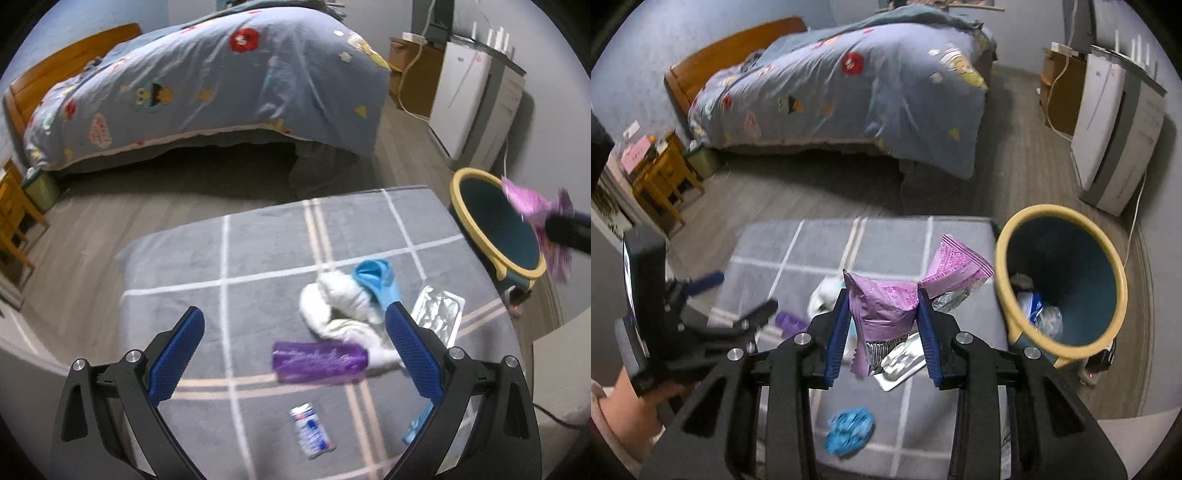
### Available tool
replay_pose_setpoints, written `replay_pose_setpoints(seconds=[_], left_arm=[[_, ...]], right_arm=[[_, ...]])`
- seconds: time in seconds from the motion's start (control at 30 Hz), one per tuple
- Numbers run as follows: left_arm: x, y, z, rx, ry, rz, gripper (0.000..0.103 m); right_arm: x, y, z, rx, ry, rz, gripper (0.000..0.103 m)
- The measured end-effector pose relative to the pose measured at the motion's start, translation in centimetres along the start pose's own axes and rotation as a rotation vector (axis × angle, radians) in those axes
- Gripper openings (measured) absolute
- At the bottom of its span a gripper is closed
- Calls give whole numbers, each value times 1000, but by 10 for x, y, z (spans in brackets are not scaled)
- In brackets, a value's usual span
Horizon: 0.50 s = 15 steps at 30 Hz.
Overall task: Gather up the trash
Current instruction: 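Grasp the pink snack wrapper with the right gripper while the left grasps a blue mask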
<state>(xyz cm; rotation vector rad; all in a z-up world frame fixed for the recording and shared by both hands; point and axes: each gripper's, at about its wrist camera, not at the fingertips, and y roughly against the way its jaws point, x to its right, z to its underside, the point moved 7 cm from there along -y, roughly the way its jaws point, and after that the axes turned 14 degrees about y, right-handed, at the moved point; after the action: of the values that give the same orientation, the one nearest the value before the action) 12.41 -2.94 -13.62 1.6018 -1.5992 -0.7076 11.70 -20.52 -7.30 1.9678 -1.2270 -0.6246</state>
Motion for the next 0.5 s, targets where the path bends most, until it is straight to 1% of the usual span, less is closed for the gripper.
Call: replay_pose_setpoints(seconds=[0.17,0.3,0.37,0.43,0.47,0.5], left_arm=[[28,-25,6,-39,-30,48,97],[49,-52,23,-113,-43,89,93],[56,-60,27,-132,-56,99,85],[62,-69,31,-158,-75,100,69],[64,-73,33,-171,-78,104,65],[66,-77,35,-183,-82,109,57]], right_arm=[[38,-20,4,-28,-111,-14,35],[50,-32,11,-59,-172,-25,35],[49,-36,14,-74,-183,-38,35],[49,-39,14,-78,-180,-49,35],[48,-39,13,-77,-174,-49,35],[48,-40,12,-75,-169,-48,35]])
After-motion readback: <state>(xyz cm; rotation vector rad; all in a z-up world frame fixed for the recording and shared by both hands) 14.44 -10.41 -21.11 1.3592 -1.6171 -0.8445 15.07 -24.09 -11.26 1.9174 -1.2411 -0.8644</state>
